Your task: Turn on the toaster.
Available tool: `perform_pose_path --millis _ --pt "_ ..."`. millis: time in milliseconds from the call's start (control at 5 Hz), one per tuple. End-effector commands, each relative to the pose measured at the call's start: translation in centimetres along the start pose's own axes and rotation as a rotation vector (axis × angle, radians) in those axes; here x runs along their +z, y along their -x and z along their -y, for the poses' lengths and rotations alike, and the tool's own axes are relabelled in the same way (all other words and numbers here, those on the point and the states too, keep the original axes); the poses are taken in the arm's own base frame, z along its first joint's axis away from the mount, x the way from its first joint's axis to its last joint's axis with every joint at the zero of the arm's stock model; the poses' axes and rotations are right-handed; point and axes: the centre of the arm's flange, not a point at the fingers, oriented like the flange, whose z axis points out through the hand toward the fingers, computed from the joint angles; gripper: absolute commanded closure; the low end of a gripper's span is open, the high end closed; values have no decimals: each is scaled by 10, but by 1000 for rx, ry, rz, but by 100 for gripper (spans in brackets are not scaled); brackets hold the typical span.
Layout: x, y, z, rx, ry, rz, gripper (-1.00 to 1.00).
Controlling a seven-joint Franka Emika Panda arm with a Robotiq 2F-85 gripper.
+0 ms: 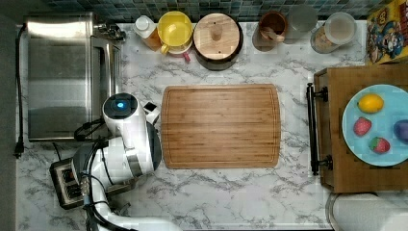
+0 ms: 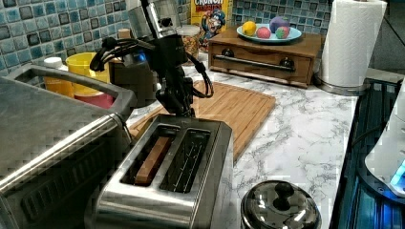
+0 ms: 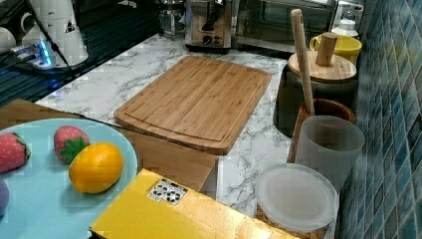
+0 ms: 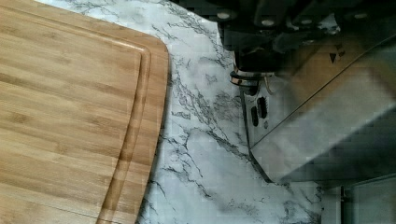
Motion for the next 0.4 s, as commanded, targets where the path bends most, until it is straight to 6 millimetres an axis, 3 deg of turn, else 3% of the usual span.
perform_pose_path --millis 200,400 --pt "144 30 -12 48 61 250 100" --pt "144 30 -12 48 61 250 100"
